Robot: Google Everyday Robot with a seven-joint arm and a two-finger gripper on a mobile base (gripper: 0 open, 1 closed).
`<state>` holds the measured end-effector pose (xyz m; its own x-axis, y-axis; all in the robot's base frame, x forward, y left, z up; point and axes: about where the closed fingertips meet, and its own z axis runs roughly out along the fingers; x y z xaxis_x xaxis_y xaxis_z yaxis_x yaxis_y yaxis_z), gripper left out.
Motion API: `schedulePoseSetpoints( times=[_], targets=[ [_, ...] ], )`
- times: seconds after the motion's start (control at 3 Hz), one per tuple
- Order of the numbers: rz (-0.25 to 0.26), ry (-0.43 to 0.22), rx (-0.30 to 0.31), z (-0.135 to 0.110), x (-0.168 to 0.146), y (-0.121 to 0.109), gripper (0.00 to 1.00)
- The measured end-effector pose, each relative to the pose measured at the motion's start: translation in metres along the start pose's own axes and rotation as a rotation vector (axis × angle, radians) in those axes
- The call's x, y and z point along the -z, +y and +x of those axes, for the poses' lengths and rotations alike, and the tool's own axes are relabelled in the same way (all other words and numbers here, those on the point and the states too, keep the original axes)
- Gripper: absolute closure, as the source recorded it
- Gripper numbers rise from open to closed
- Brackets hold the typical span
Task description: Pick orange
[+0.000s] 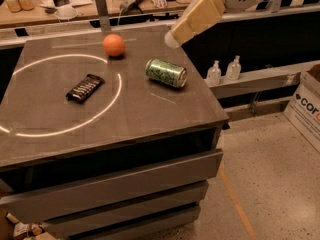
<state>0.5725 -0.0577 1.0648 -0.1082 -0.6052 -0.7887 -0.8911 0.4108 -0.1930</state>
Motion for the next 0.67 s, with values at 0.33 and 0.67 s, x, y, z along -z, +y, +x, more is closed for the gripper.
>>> schedulePoseSetpoints(
  times=[0.33, 0.67],
  targets=[
    [0.028, -0.061, -0.067, 0.0, -0.048, -0.04, 0.0],
    [0.022, -0.14, -0.131, 0.003, -0.099, -0.079, 0.0]
  ],
)
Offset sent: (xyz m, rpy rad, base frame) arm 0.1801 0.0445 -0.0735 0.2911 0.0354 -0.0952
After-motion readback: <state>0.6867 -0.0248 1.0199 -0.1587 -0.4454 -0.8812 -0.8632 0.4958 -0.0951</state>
